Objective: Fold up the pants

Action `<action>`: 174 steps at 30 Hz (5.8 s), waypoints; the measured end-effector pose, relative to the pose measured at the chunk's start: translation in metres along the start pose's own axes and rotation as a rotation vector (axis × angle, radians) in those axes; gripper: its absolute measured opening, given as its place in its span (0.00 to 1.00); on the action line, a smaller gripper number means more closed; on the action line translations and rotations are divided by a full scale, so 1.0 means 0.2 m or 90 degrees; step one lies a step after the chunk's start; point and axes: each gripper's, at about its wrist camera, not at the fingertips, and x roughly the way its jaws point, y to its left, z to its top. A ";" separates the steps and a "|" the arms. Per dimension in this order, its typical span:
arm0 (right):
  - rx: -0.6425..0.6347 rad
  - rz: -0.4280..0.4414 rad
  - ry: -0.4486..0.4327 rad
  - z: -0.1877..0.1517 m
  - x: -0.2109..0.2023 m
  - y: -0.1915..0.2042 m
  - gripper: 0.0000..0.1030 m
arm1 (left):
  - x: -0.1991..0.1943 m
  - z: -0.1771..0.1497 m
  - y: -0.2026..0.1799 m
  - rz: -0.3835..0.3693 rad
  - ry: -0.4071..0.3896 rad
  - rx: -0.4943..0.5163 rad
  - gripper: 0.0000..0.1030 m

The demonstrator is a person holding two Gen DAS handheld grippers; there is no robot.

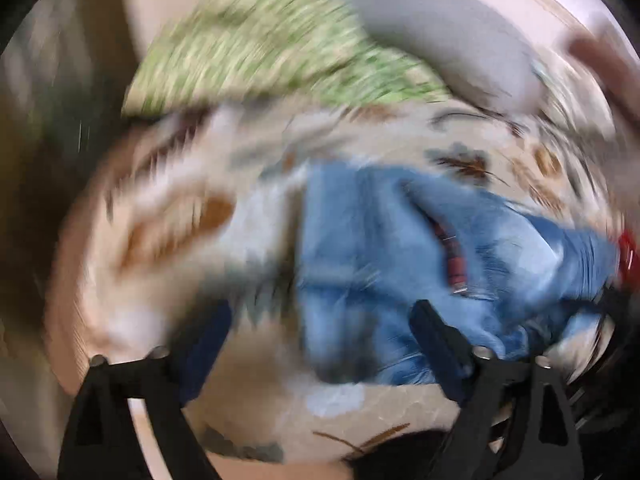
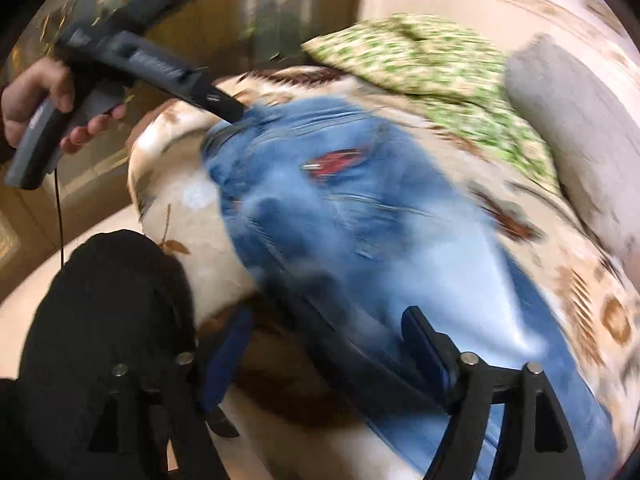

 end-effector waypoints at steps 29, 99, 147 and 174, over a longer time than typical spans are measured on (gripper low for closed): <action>0.593 -0.179 0.061 -1.17 -0.70 -1.18 0.86 | 0.25 0.31 -2.16 -0.357 -0.059 0.699 0.97; 0.325 -0.033 -0.010 -0.35 -0.45 -0.76 0.65 | -0.19 0.24 -0.62 -0.022 0.068 0.460 0.87; 0.167 -0.029 0.008 -0.23 -0.26 -0.31 0.76 | -0.19 -0.03 -0.36 -0.019 -0.003 0.315 0.88; 0.679 -0.223 0.016 -1.20 -0.80 -1.19 0.75 | 0.12 0.37 -1.98 -0.290 -0.114 0.593 0.94</action>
